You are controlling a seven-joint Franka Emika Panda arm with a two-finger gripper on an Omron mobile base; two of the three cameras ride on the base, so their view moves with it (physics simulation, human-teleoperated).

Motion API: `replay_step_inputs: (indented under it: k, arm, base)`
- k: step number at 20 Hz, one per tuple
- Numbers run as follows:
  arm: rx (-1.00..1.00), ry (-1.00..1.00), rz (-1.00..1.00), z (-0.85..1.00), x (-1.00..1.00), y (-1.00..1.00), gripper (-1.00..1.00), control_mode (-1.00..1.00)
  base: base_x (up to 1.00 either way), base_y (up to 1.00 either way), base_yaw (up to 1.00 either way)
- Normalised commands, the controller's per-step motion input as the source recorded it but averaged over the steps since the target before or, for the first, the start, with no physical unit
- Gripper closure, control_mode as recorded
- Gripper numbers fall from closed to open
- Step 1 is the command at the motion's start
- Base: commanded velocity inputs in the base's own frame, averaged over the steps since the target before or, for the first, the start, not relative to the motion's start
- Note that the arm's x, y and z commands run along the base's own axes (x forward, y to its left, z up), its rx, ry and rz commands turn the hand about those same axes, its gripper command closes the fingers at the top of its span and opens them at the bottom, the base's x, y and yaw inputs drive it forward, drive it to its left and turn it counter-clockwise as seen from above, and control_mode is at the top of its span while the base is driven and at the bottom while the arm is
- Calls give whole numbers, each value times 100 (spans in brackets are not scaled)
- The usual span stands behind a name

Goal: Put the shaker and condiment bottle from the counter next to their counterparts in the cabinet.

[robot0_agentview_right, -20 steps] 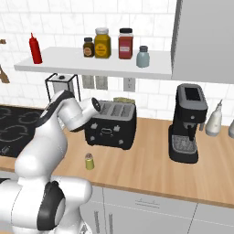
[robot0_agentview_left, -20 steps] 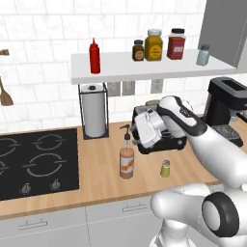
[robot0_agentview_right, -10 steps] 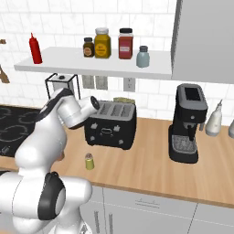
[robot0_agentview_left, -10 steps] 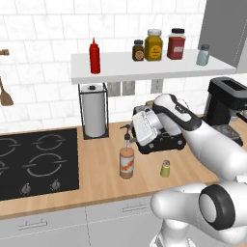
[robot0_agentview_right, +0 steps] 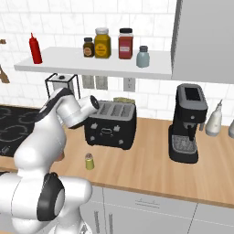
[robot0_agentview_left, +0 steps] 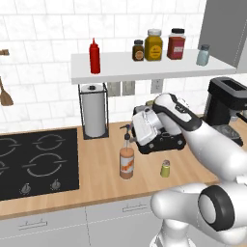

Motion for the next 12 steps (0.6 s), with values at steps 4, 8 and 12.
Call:
replay_step_inputs:
  k: [4, 8, 12]
  arm:
    - [0, 0, -4, -3, -1, 25, -100, -100]
    - [0, 0, -3, -12, 9, 20, -100, -100]
    - [0, 0, -1, -13, 18, 8, -100, -100]
  base:
    - [0, 0, 0]
    - [0, 0, 0]
    - [0, 0, 0]
